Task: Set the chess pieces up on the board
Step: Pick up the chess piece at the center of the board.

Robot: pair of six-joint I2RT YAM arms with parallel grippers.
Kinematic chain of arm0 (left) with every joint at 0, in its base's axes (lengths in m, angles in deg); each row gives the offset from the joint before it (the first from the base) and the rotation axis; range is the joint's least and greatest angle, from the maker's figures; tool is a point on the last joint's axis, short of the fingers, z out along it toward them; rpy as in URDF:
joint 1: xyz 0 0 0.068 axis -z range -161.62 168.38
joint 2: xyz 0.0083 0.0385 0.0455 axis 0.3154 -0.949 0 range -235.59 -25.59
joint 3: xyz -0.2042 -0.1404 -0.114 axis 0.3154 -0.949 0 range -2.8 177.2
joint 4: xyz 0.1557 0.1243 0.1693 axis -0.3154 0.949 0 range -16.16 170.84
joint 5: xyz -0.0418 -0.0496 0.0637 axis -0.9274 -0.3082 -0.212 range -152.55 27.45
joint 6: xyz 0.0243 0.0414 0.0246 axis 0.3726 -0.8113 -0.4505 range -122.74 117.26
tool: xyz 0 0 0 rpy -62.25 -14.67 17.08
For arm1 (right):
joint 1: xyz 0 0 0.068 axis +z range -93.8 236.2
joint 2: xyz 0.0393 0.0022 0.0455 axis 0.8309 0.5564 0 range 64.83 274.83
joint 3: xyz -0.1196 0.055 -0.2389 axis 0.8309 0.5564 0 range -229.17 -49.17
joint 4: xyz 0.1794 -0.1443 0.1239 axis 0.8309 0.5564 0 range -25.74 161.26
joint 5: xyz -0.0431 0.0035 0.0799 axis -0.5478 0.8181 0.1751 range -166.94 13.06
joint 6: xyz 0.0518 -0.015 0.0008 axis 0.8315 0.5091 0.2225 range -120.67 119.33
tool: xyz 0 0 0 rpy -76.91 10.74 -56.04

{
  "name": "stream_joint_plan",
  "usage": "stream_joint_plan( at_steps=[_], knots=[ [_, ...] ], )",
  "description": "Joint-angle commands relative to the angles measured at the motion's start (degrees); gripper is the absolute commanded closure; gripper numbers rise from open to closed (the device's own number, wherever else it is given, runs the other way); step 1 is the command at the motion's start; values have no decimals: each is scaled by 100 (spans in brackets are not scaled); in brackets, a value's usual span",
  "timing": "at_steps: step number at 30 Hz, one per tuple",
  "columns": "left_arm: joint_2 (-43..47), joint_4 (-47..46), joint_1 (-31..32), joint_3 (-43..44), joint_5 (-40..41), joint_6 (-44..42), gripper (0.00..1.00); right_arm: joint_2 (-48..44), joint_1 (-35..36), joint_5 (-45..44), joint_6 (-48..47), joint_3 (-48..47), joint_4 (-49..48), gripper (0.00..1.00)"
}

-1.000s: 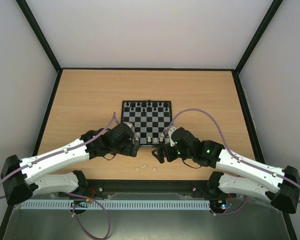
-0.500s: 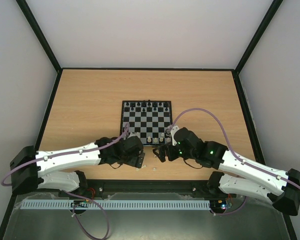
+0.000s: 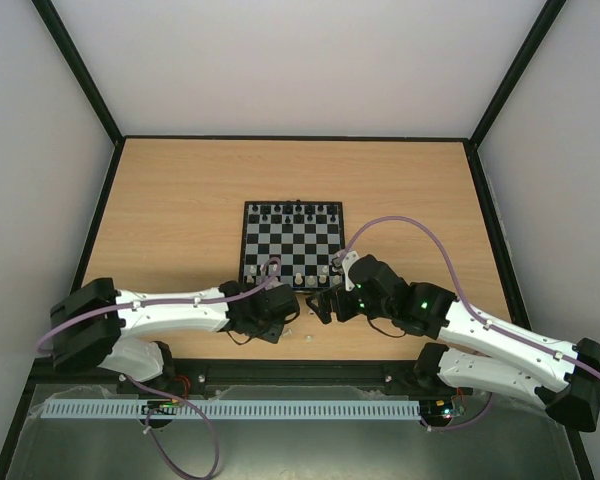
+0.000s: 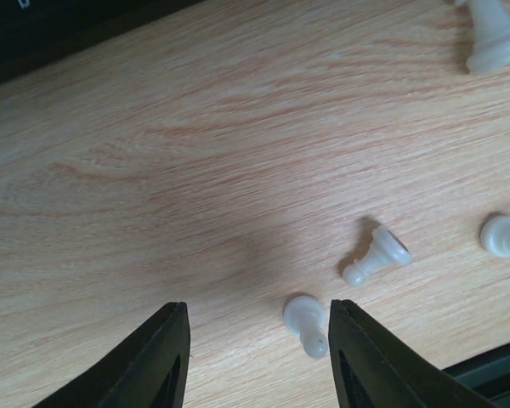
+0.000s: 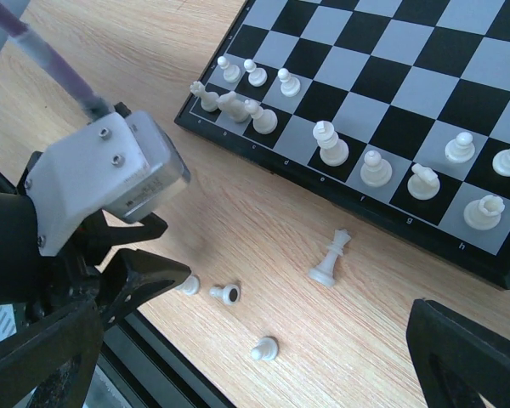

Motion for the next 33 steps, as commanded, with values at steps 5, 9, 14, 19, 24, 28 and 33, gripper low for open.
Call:
stream_joint_plan(
  at_steps=[5,9,14,19,24,28,33],
  knots=[
    [-161,-32,153,104,-81,28,54,-60,-18,-5,16,13,156,2],
    [-160,-33,241,78,-141,88,54,-60,-17,15,15,19,149,2],
    [-203,-65,330,-17,-185,173,55,-60,-18,35,7,24,141,2],
    [-243,-97,371,-99,-219,249,65,-77,-21,52,7,28,133,1],
    [-255,-111,396,-131,-250,281,70,-94,-14,70,7,45,124,1],
    [-284,-124,415,-140,-268,303,71,-95,-20,92,7,51,115,1],
    [-394,-191,415,-164,-280,285,79,-95,-18,108,3,56,101,1]
  ],
)
